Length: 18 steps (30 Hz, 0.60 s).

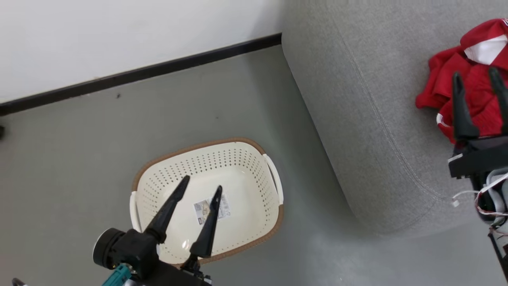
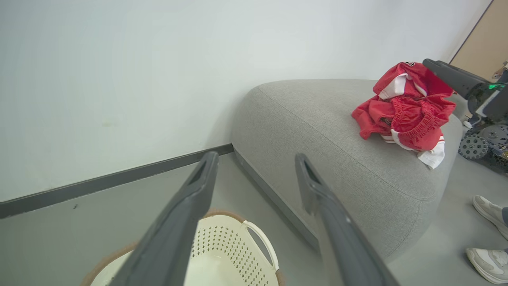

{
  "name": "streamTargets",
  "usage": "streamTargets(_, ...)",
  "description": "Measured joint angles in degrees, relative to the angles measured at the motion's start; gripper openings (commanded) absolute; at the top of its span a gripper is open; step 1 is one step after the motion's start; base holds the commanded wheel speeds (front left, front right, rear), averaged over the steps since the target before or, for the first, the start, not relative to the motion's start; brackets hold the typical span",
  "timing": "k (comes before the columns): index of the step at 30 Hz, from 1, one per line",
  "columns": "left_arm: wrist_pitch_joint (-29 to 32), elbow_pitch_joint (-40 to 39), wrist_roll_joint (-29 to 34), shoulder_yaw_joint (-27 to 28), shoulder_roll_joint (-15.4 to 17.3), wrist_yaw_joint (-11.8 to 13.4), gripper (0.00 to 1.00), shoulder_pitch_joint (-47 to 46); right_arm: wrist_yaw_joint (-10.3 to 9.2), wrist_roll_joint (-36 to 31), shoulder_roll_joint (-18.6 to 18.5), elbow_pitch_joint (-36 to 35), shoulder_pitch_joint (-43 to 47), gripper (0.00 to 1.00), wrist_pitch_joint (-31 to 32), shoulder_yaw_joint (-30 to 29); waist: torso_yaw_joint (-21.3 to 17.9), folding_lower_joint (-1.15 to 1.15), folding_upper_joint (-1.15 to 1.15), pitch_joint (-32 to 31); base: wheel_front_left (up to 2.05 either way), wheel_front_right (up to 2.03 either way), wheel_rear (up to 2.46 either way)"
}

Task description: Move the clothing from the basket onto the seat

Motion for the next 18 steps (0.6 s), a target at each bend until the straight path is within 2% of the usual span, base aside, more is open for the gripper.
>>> streamTargets(6, -1.6, 3.0, -0.2, 2.3, -1.5, 2.6, 1.0, 0.1, 0.34, -1.7, 2.4, -1.2, 2.3, 1.0, 0.0, 2.3, 2.5, 0.0, 0.0, -2.9, 0.0, 0.0, 0.0)
streamTargets(18, -4.1, 10.2, -3.0, 7.0, -2.8, 3.1, 1.0, 0.0, 0.98, -3.0, 5.6, -0.8, 9.3, 1.0, 0.0, 4.7, 9.6, 0.01, 0.0, -7.4, 0.0, 0.0, 0.0)
